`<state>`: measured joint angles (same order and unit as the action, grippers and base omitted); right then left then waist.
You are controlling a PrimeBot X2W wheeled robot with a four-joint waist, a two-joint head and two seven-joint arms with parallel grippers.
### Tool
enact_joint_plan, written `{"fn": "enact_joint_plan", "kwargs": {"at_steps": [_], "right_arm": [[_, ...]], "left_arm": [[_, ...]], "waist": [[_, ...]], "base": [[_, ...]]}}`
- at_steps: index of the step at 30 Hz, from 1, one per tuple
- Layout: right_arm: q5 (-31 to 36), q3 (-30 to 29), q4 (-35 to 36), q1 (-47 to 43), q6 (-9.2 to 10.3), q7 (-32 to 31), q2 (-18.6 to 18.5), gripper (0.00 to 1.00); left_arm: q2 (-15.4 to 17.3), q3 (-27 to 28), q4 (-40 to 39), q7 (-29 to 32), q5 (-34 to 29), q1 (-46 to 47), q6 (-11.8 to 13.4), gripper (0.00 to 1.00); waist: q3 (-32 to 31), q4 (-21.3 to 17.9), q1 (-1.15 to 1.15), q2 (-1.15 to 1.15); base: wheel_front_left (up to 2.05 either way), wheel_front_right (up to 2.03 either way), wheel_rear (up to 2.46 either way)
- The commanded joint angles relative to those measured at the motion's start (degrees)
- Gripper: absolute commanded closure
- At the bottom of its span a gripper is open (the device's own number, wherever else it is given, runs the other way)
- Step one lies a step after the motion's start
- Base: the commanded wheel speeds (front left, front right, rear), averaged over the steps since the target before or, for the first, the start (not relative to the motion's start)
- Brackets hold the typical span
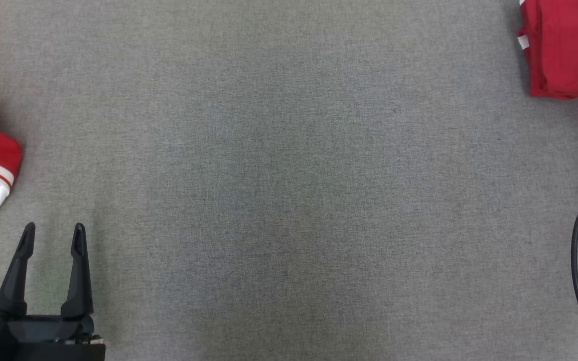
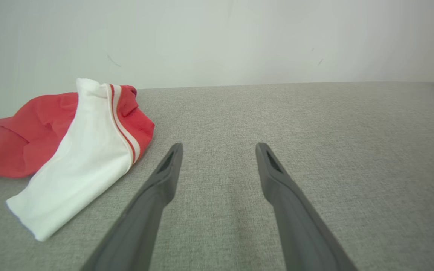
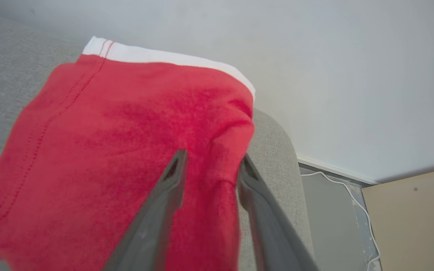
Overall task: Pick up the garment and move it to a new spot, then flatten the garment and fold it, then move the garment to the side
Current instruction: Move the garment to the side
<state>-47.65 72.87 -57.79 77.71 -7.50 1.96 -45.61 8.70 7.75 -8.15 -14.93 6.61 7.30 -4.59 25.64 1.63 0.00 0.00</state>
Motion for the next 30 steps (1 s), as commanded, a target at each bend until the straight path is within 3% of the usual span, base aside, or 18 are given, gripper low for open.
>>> {"fn": "enact_joint_plan", "kwargs": {"at_steps": [1, 7, 15, 20, 30], "right_arm": [[0.89, 0.23, -0.88, 0.60, 0.01, -0.26, 0.23, 0.00], [4.19, 0.18, -3.80, 1.39, 0.01, 1.67, 1.52, 0.00], [-3.54, -6.89, -4.25, -1.97, 0.01, 11.21, 6.18, 0.00], [-4.70, -10.44, -2.97, -5.15, 0.01, 13.25, 10.38, 0.00], [2.41, -28.69, 8.92, -18.26, 0.01, 13.29, 16.68, 0.00]], "left_arm": [[0.18, 0.04, 0.22, -0.16, 0.13, 0.11, 0.14, 0.00], [0.06, 0.15, 0.49, -0.16, 0.23, -0.42, 0.41, 0.00], [-1.30, 0.19, 2.01, -0.16, 1.17, -1.05, 0.58, 0.00], [-2.47, 1.01, 3.37, -0.16, 2.16, -2.25, 0.72, 0.00], [-3.82, 1.71, 5.33, -0.16, 2.09, -6.21, 0.96, 0.00]], "waist": [[-0.10, 0.11, 0.00, 0.00], [-1.12, 0.18, 0.00, 0.00], [-5.27, -0.39, 0.00, 0.00], [-9.22, -1.30, 0.00, 0.00], [-16.83, -1.47, 0.00, 0.00]], "base": [[0.00, 0.00, 0.00], [0.00, 0.00, 0.00], [0.00, 0.00, 0.00], [0.00, 0.00, 0.00], [0.00, 0.00, 0.00]]}}
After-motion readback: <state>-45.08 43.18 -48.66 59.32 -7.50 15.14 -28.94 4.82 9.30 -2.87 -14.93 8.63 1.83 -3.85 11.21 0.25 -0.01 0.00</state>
